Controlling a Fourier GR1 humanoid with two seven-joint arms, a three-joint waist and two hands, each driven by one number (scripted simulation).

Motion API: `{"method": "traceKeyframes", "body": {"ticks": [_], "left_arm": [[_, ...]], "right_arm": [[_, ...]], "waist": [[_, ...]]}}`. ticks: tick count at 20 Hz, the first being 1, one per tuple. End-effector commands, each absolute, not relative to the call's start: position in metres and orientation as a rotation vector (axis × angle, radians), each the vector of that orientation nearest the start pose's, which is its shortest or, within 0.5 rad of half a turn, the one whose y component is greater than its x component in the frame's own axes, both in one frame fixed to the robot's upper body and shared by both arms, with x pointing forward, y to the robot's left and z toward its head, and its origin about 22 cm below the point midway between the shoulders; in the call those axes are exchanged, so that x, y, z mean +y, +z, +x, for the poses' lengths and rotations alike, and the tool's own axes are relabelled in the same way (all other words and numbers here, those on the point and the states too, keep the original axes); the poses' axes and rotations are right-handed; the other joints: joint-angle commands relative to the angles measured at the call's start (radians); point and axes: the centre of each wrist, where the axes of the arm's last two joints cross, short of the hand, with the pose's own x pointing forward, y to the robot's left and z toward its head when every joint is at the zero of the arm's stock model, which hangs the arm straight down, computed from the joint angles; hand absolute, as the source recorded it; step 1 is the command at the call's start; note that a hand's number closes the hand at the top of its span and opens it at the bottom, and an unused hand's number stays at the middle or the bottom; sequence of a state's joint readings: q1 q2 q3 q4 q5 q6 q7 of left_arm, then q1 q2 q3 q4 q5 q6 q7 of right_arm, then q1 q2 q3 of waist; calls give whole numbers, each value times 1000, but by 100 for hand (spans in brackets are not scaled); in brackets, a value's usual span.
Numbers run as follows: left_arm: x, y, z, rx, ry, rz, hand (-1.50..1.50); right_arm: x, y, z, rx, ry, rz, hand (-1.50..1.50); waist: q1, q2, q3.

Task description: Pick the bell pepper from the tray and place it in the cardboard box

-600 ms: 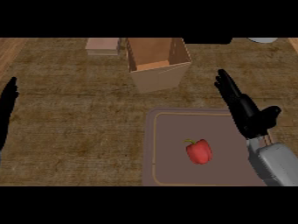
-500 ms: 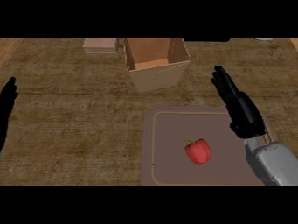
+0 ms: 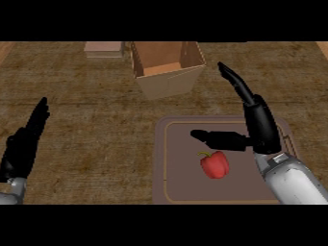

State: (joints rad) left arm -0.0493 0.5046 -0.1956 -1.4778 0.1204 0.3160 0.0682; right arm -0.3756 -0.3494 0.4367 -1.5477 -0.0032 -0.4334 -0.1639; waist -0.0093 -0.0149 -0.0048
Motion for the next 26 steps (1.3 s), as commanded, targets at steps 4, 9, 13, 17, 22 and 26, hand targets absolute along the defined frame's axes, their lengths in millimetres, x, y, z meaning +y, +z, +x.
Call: {"method": "traceKeyframes", "body": {"ticks": [4, 9, 13, 17, 22, 26], "left_arm": [[301, 4, 237, -1438, -200, 391, 0], [286, 3, 234, -1426, -189, 384, 0], [286, 6, 236, -1434, -169, 395, 0], [295, 8, 236, -1422, -186, 396, 0], [302, 4, 241, -1436, -207, 388, 0], [286, 13, 229, -1448, -190, 380, 0]], "right_arm": [[-191, 80, 266, -2135, 465, -284, -150], [-220, 86, 258, -1952, 911, -564, -150], [-224, 120, 256, -1739, 1160, -659, -150], [-224, 131, 239, -1441, 1400, -702, -150], [-180, 145, 209, -1287, 1496, -671, -150], [-150, 137, 201, -1217, 1476, -709, -150]], "waist": [[6, 13, 4], [-12, 4, 0], [-9, 3, -1], [-11, 1, -2], [2, 10, 1], [16, 12, 4]]}}
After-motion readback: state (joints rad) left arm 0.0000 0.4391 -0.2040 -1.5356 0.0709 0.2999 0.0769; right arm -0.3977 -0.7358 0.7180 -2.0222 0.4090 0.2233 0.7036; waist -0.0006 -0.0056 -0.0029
